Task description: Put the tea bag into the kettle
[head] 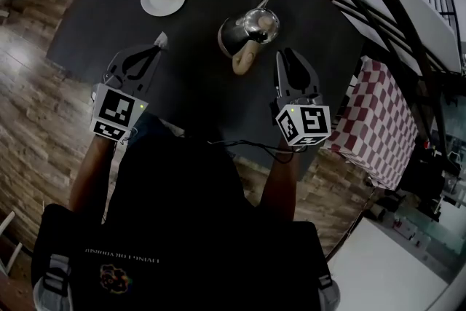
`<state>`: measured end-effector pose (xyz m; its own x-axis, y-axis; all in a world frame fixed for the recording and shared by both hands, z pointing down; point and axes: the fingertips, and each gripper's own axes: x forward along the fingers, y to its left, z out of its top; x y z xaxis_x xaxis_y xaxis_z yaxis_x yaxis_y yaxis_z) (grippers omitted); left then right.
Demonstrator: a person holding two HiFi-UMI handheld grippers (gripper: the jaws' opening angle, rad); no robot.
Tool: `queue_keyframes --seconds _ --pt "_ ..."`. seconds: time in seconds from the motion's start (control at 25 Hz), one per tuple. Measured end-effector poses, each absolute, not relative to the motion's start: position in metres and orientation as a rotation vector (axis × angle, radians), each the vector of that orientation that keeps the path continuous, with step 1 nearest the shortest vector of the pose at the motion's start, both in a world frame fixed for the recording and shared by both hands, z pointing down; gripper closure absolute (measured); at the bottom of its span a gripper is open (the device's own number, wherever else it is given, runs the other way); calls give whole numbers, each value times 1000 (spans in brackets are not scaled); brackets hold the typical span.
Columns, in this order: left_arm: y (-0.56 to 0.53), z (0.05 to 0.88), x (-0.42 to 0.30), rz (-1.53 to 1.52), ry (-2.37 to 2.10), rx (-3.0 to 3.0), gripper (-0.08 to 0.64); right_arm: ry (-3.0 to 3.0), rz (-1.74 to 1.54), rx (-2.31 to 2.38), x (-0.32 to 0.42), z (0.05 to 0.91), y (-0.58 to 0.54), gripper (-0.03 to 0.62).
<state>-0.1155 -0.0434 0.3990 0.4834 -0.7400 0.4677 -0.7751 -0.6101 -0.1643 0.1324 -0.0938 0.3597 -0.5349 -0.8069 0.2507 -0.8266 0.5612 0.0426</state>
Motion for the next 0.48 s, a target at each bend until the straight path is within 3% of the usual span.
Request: queue_keyframes --seconds 0.48 --pt "-30 396 -109 760 -1366 2623 551 -2526 117 1341 120 383 -137 500"
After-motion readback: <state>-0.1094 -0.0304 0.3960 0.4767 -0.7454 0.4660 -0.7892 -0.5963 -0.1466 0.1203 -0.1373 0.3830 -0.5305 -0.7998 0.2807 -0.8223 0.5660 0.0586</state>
